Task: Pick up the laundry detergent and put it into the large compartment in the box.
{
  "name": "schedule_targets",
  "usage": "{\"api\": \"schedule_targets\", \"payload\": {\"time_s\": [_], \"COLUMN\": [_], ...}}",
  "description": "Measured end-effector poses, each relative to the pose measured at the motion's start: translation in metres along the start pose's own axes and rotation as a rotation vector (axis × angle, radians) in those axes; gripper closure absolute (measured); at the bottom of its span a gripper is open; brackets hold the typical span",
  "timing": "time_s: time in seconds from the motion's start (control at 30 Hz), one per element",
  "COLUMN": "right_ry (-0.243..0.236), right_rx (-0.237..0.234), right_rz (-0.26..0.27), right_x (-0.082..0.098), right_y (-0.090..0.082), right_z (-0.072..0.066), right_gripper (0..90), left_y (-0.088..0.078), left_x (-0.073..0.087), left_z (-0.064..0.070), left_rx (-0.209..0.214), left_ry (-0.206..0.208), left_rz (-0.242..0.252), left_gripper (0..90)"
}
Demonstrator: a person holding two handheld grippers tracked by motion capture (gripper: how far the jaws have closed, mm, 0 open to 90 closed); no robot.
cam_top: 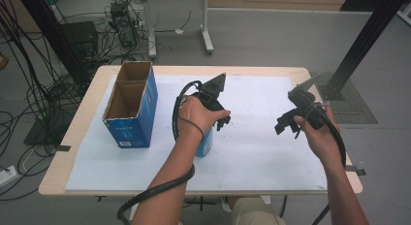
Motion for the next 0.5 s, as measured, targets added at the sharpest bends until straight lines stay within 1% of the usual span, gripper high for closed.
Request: {"api": "schedule_targets", "payload": {"time_s": [0.1,0.17,0.5], "right_ry": [0.0,-0.008,0.003], "right_rx": [-0.001,0.0,-0.004], "right_rz": [0.001,0.005,0.002], "right_x": [-0.0001,0.0,0.0008], "right_y": [0.0004,0.0005,-0.0007], "right_z": [0.0,0.0002,0.0001], "right_gripper": [8.3,8.3,8.3], "left_y": [-0.0001,-0.0001,-0.001], "left_x": [0.0003,0.0004,0.0018], "left_z": [-0.0004,-0.0002,0.0007], "left_rx": [0.0,-0.001,-0.005], "left_ry": [-0.002,-0.003,0.001], "left_rz": [0.0,0.0,0.001], "left_gripper": [4.8,4.8,5.2]}}
Point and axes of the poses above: each handheld gripper's, and its own axes: y roughly forward along the jaws, x roughly out of its underside, z roughly to its right, the point moved 10 cm from there along y, roughly forward along the jaws, and after that the axes turned 6 degrees about -z, right-handed, at the moved point
